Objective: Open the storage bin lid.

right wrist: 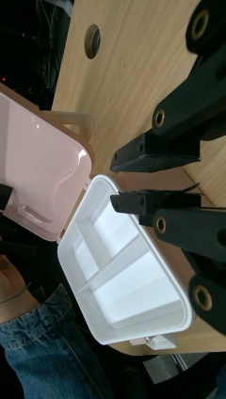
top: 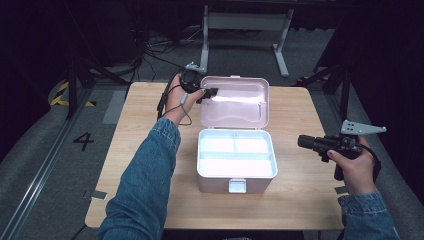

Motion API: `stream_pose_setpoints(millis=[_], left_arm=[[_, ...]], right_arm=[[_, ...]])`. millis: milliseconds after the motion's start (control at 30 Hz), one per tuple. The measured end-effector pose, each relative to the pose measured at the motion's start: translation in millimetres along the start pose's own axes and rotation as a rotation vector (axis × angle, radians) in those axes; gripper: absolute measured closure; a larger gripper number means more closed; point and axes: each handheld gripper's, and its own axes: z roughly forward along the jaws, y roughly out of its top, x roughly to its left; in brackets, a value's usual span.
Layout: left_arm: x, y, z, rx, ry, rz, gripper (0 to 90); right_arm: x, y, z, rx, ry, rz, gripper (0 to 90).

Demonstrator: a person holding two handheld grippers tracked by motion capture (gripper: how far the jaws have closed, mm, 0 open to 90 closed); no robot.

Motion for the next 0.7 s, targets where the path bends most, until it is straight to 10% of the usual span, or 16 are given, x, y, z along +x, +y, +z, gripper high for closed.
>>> stream_pose_setpoints(millis=[700], left_arm=[[15.1, -19.1, 30.4, 0.102, 0.01, -0.034, 40.2]], right_arm=[[1.1, -3.4, -2.0, -0.003, 0.007, 0.035, 65.9]])
